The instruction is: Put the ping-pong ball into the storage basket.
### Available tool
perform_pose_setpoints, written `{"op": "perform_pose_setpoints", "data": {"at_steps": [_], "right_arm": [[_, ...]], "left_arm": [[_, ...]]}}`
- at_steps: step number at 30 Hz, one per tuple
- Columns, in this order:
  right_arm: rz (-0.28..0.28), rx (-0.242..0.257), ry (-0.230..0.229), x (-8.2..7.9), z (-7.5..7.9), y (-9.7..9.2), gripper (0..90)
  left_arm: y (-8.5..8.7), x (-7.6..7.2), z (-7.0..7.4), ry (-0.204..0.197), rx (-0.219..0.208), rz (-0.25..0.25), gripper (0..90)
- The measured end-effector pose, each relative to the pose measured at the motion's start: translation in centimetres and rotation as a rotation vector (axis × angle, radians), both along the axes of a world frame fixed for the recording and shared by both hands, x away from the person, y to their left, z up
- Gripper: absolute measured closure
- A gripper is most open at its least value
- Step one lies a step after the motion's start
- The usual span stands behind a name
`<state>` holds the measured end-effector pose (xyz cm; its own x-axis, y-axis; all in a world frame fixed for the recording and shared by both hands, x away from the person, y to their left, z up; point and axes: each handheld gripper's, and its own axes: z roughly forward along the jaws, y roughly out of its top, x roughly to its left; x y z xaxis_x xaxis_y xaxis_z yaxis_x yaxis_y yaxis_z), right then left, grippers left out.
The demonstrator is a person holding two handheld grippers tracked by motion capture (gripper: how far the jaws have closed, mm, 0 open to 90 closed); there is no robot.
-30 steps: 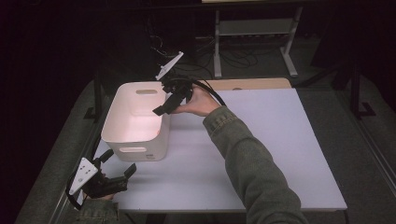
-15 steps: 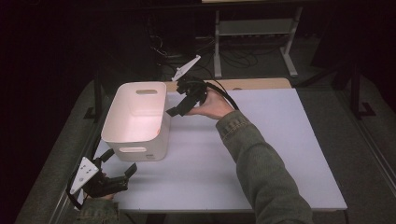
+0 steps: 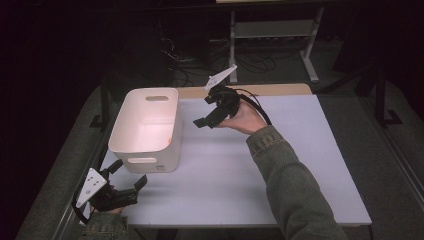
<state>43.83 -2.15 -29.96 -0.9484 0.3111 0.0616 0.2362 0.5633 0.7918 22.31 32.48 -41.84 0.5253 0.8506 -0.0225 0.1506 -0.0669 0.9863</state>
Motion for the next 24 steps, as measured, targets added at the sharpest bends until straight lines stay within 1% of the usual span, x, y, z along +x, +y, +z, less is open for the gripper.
{"op": "perform_pose_setpoints", "data": {"at_steps": [5, 11, 19, 22, 24], "right_arm": [[-0.026, 0.02, -0.008, -0.6, -0.1, -1.8, 0.0], [-0.049, 0.049, -0.001, -1.1, -0.6, -3.3, 1.7], [-0.081, 0.052, -0.014, -2.3, -1.2, -5.2, 0.0], [-0.1, 0.068, -0.013, -2.6, -1.4, -6.2, 0.0], [-0.108, 0.089, -0.018, -3.0, -1.4, -6.9, 0.0]], "left_arm": [[0.0, 0.0, 0.0, 0.0, 0.004, -0.001, 0.3], [-0.1, 0.1, 0.0, 0.002, 0.003, -0.001, 0.3], [-0.2, 0.2, -0.1, 0.009, 0.003, -0.003, 0.2], [-0.2, 0.3, -0.1, 0.015, 0.003, -0.011, 0.2], [-0.3, 0.3, -0.1, 0.014, 0.002, -0.011, 0.2]]}}
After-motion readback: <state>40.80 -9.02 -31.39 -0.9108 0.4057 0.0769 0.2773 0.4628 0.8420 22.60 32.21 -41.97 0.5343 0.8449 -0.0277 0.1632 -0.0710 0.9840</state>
